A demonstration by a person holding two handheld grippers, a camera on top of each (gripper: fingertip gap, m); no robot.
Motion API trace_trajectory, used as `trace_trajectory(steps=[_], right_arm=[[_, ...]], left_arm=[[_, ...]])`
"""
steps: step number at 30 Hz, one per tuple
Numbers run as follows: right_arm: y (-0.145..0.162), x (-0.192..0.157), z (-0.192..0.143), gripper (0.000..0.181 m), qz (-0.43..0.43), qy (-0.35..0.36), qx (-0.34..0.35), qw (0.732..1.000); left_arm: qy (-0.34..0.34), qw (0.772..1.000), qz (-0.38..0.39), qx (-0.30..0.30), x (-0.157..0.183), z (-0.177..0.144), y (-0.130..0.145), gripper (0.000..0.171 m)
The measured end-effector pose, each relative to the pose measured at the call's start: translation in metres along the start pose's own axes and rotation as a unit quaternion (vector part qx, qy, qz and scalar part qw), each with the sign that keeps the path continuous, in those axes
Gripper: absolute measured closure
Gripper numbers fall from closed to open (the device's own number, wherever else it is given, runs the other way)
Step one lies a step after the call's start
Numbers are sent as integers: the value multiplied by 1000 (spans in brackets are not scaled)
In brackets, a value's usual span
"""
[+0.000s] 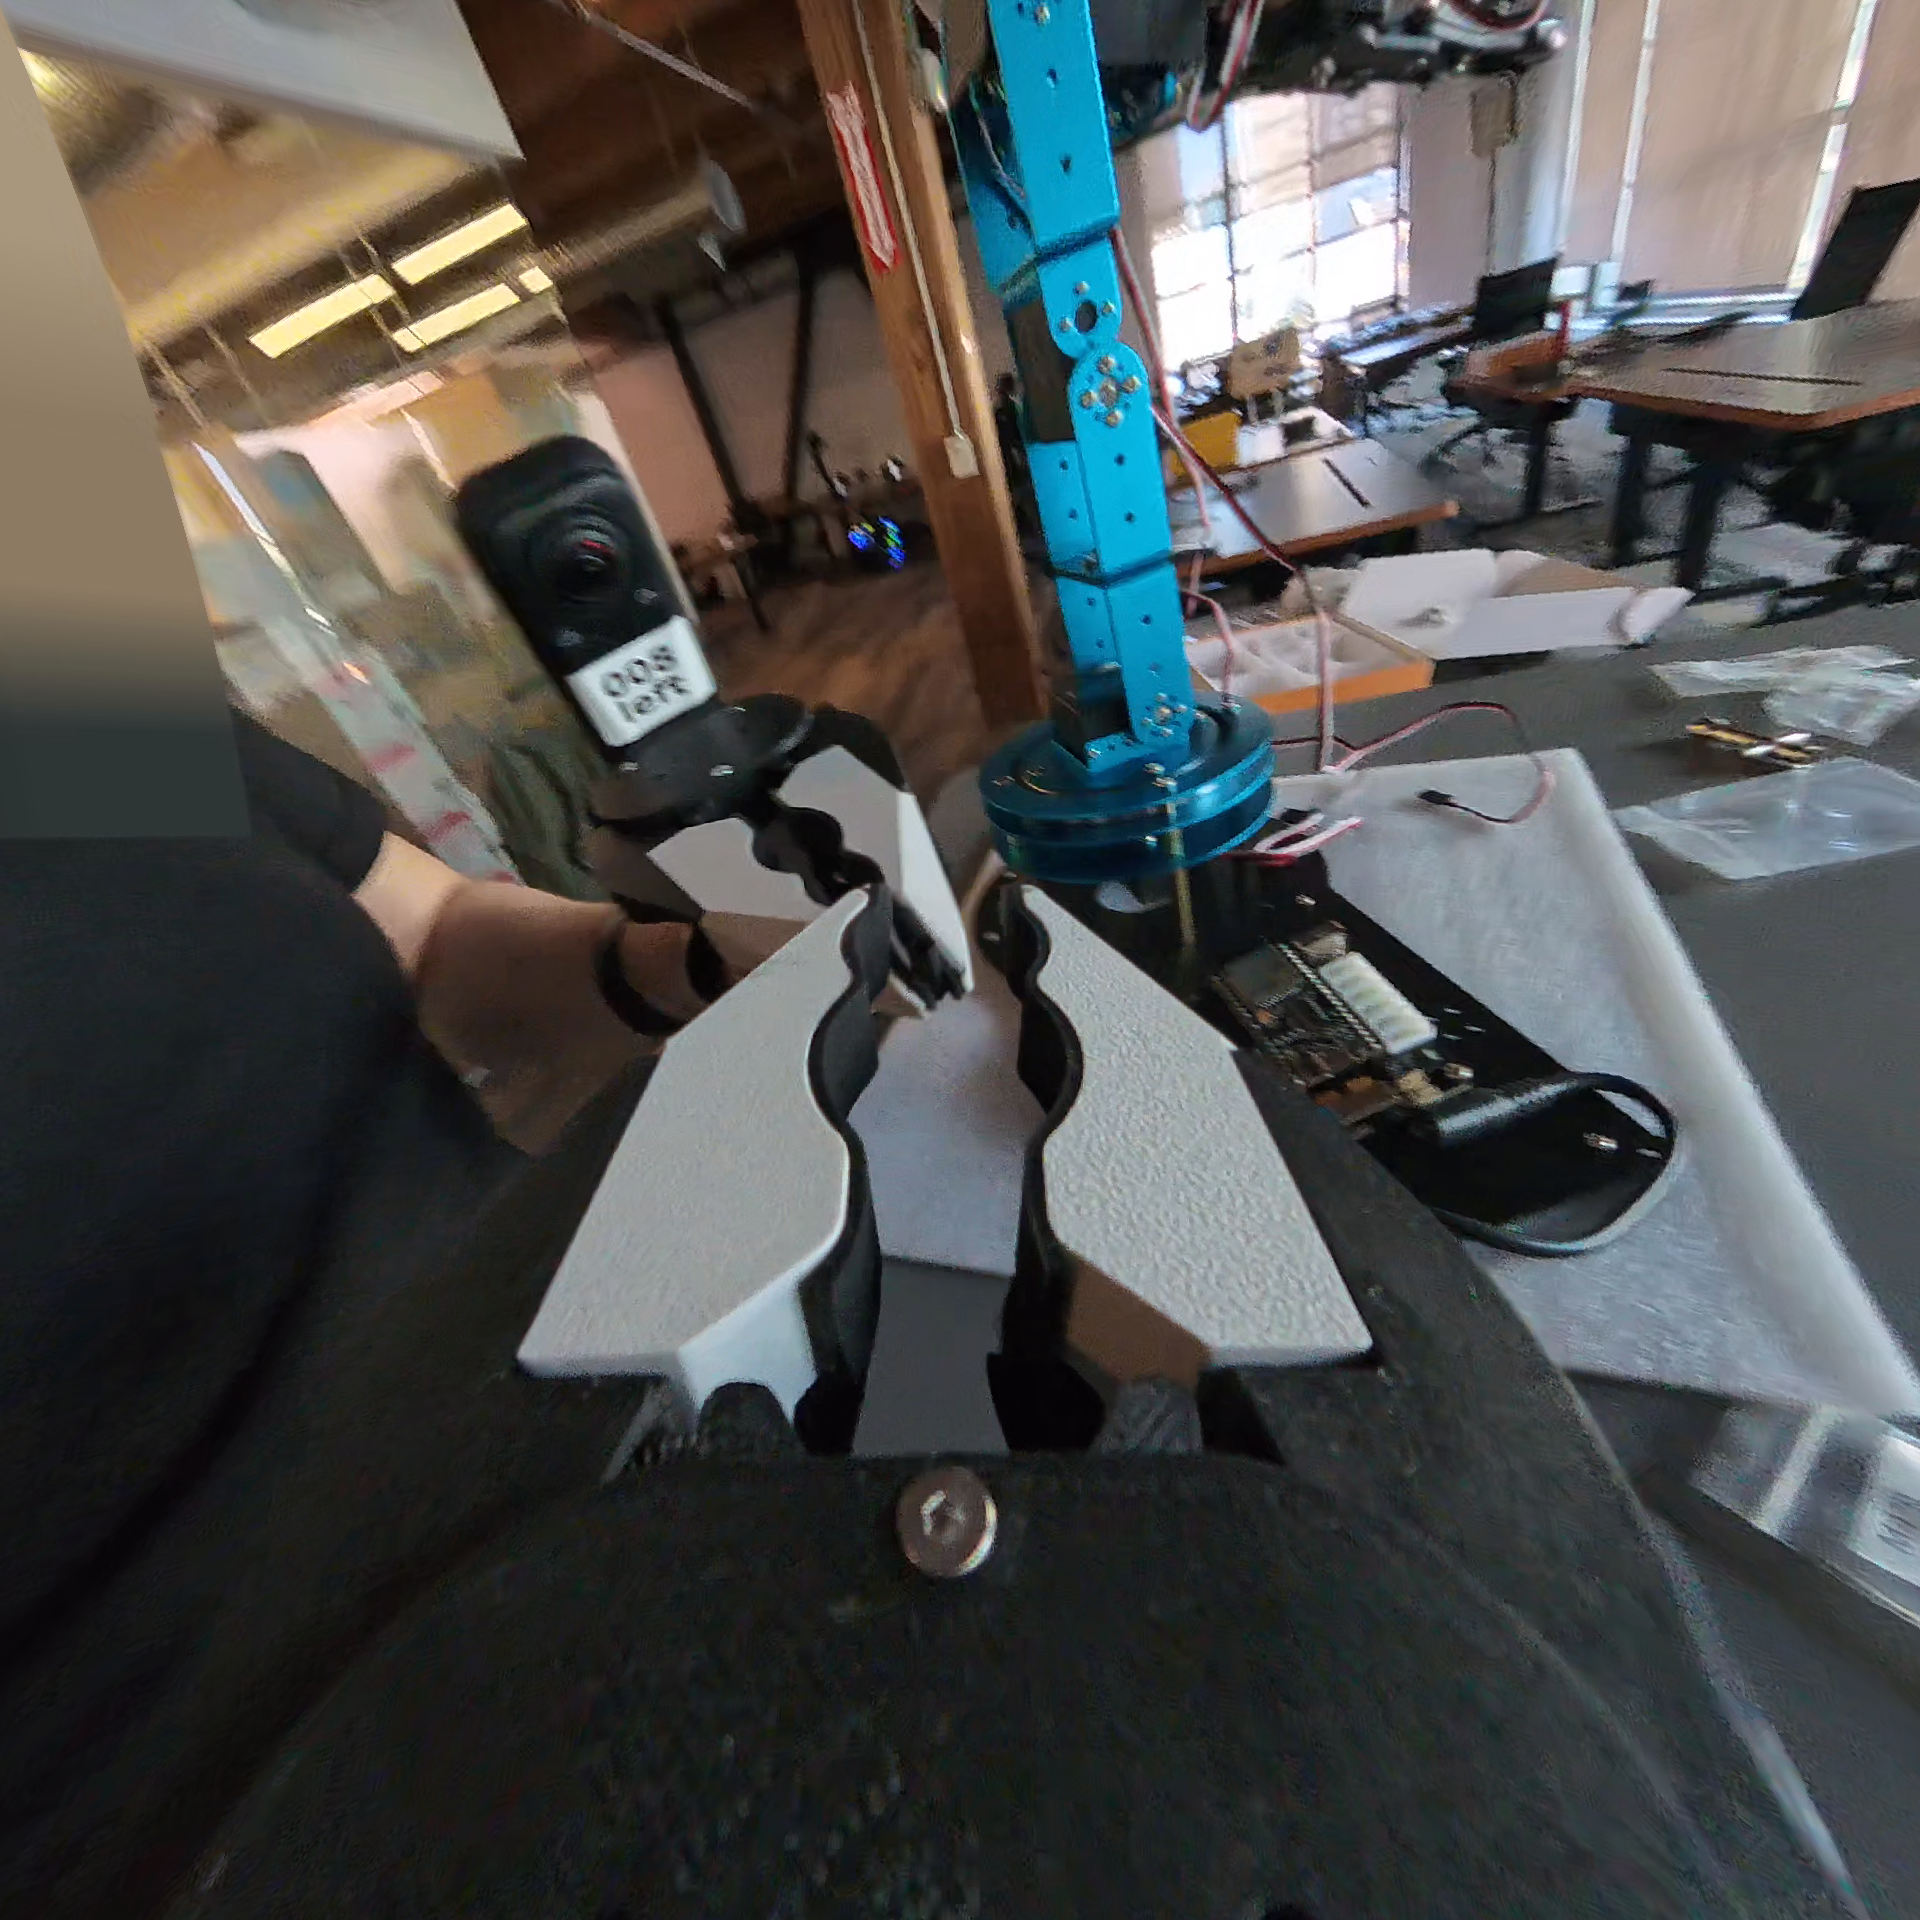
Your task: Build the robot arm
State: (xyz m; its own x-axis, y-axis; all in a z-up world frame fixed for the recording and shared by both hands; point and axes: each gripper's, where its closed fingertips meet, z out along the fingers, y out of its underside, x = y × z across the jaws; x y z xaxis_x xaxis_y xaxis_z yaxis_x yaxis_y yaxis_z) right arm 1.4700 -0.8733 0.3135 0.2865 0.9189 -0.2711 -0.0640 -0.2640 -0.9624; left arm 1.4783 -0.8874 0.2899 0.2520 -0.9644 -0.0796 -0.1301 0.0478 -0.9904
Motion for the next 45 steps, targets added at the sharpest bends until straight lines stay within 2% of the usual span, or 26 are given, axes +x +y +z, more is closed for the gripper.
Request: trace_trajectory(steps=[3, 10, 14, 19, 20, 21, 22, 25, 30, 34, 38, 45], right_arm=[[-6, -6, 0, 163, 43, -40, 33, 998], [5, -2, 7, 171, 87, -47, 17, 995], [23, 6, 10, 174, 52, -15, -29, 998], [24, 10, 10, 177, 34, -2, -35, 999], [25, 15, 10, 177, 26, 12, -34, 999], [27, 24, 9, 177, 14, 37, -34, 999], [32, 38, 9, 177, 4, 77, -39, 996], [60, 60, 16, 177, 6, 144, -84, 986], [88, 67, 26, 177, -36, 193, -199, 960], [90, 76, 28, 177, -4, 237, -188, 953], [93, 81, 26, 177, 27, 262, -167, 950], [100, 77, 20, 176, 2, 267, -198, 943]], left_arm=[[24, 999, -38, 20, -1, -6, -8, 168], [27, 999, -42, 3, -7, -5, -2, 168], [29, 998, -51, -20, -8, 1, 11, 168], [28, 997, -72, -12, -11, 2, 14, 168], [15, 997, -78, -16, -15, 1, 16, 162], [-6, 996, -82, -31, -21, 0, 22, 145], [-25, 995, -83, -52, -27, -4, 30, 138], [-47, 992, -83, -80, -27, -19, 44, 142], [-39, 991, -86, -95, -10, -34, 53, 148], [-36, 992, -66, -105, -2, -36, 51, 149], [-28, 993, -68, -91, 3, -36, 41, 151], [-20, 993, -77, -83, 3, -40, 37, 153]])
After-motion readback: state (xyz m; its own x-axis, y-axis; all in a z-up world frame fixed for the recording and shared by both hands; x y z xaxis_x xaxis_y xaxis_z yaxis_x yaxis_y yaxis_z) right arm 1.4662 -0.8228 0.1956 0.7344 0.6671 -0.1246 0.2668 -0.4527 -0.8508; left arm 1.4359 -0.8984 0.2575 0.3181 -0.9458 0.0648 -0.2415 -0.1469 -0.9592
